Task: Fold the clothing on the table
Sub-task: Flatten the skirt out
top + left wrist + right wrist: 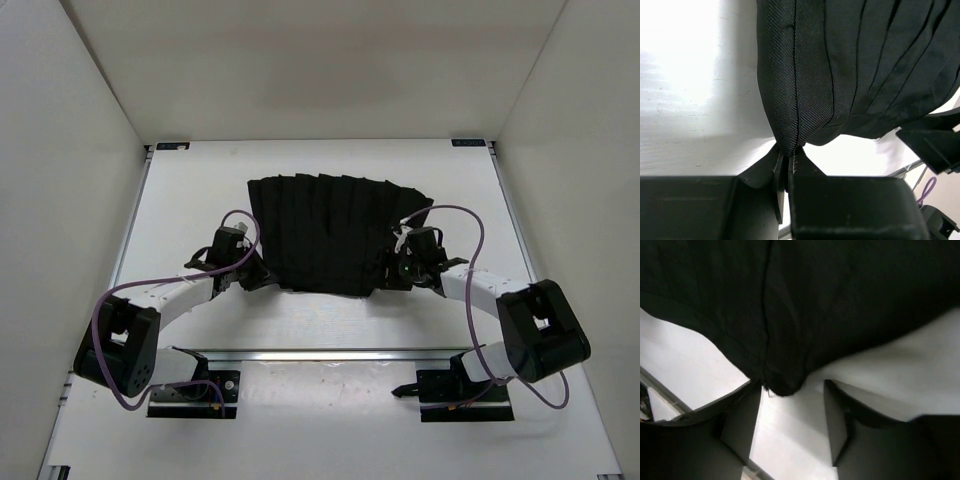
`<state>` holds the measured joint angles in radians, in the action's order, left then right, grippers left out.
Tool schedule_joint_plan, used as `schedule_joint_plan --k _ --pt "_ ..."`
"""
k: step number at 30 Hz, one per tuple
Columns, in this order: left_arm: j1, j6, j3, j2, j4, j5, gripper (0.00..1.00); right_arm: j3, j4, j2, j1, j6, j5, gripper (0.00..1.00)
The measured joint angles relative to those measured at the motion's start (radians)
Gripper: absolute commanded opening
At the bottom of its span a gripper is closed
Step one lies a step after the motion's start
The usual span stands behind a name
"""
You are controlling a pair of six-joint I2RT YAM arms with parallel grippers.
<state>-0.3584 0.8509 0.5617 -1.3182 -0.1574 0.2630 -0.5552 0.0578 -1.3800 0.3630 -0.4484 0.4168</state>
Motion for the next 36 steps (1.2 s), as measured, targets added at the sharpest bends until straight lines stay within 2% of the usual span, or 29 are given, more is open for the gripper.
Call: schedule_joint_plan --k 1,2,3,4,10,19,24,26,28,30,35,36 --pt "0.000 0.000 -0.002 0.000 0.002 0.000 0.00 -0.005 -0.017 -0.013 0.003 0.004 0.000 0.31" --pt "0.001 0.001 -0.006 0.000 0.003 0.002 0.00 -0.012 -0.028 -0.028 0.005 0.009 0.000 0.21" --pt "0.002 0.003 -0.011 0.000 0.004 0.003 0.00 -0.019 -0.040 -0.048 0.006 0.011 0.002 0.06" --pt "0.002 0.003 -0.014 0.000 0.002 0.003 0.00 -0.029 -0.044 -0.071 0.006 0.014 0.004 0.00" --pt "0.002 0.003 -0.019 0.000 0.001 0.007 0.00 -0.204 0.029 -0.201 0.015 0.035 0.010 0.00" --pt "0.005 0.003 -0.029 0.002 0.004 0.008 0.00 -0.716 0.086 -0.355 0.071 0.080 0.043 0.01" --pt "0.008 0.005 -0.054 0.011 0.012 0.011 0.00 -0.814 0.091 -0.488 0.143 0.092 0.068 0.01" --pt "0.010 0.007 -0.066 0.011 0.012 0.011 0.00 -0.836 0.114 -0.555 0.164 0.098 0.077 0.04" --pt "0.011 0.008 -0.075 0.012 0.013 0.015 0.00 -0.851 0.147 -0.615 0.185 0.105 0.082 0.24" --pt "0.018 0.013 -0.085 0.013 0.018 0.019 0.00 -0.867 0.185 -0.660 0.195 0.110 0.080 0.53" --pt "0.026 0.019 -0.097 0.016 0.027 0.034 0.00 -0.884 0.239 -0.666 0.195 0.130 0.067 0.79" --pt "0.027 0.021 -0.097 0.018 0.028 0.036 0.00 -0.878 0.237 -0.652 0.193 0.130 0.063 0.79"
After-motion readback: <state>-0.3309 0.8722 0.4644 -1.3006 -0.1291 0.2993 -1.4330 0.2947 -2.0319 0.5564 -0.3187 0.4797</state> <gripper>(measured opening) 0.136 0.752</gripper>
